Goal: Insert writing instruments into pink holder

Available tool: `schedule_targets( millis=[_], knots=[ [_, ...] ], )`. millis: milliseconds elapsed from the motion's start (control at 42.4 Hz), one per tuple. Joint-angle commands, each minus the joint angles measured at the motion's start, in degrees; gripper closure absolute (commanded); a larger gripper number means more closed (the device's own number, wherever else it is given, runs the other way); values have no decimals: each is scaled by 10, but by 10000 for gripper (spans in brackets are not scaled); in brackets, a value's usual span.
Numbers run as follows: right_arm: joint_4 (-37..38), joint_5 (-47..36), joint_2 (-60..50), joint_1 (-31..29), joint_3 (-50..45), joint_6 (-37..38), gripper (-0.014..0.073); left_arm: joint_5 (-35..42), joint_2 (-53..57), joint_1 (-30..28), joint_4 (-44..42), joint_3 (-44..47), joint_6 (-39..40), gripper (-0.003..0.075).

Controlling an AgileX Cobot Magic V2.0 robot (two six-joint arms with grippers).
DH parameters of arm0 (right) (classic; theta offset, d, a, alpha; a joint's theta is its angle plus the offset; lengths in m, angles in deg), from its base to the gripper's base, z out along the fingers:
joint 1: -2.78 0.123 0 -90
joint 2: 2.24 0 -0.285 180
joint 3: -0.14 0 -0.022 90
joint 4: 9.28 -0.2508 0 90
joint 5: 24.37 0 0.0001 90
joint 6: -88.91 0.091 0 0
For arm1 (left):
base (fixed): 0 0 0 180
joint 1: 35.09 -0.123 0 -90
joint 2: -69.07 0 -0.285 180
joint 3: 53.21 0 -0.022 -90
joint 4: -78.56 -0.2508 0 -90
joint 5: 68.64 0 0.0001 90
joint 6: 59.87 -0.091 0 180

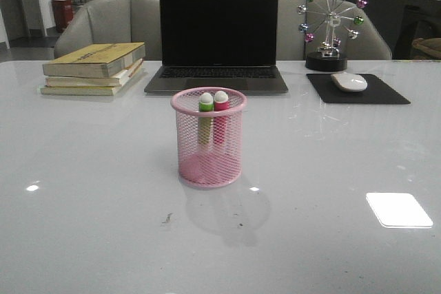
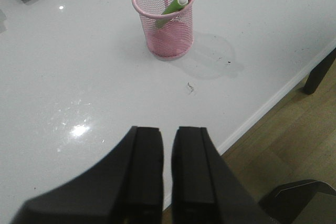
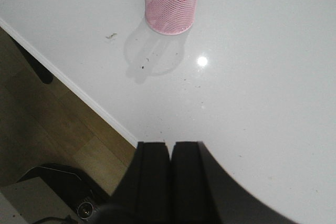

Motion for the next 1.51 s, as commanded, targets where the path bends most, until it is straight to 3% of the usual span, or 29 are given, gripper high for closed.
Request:
schedule_targets(
  millis=[0, 401, 519, 755, 920, 1156, 1486],
  knots=[
    [1, -29, -3, -2, 14, 0, 535, 39, 0, -2, -1, -17, 6, 626],
    [1, -27, -3, -2, 14, 0, 536, 45, 14, -10, -4, -11, 5, 629],
    [1, -23, -3, -2, 14, 0, 536, 103, 51, -93, -11, 20, 0, 629],
    [1, -22, -3, -2, 14, 0, 536, 379, 192, -296, 4, 208, 0, 629],
    [1, -22, -3, -2, 14, 0, 536, 419, 309, -380, 41, 314, 0, 629],
    [1, -22, -3, -2, 14, 0, 536, 447, 376, -396, 99, 400, 0, 629],
    [1, -21, -3, -2, 14, 0, 536, 473, 389, -376, 103, 402, 0, 629]
  ],
)
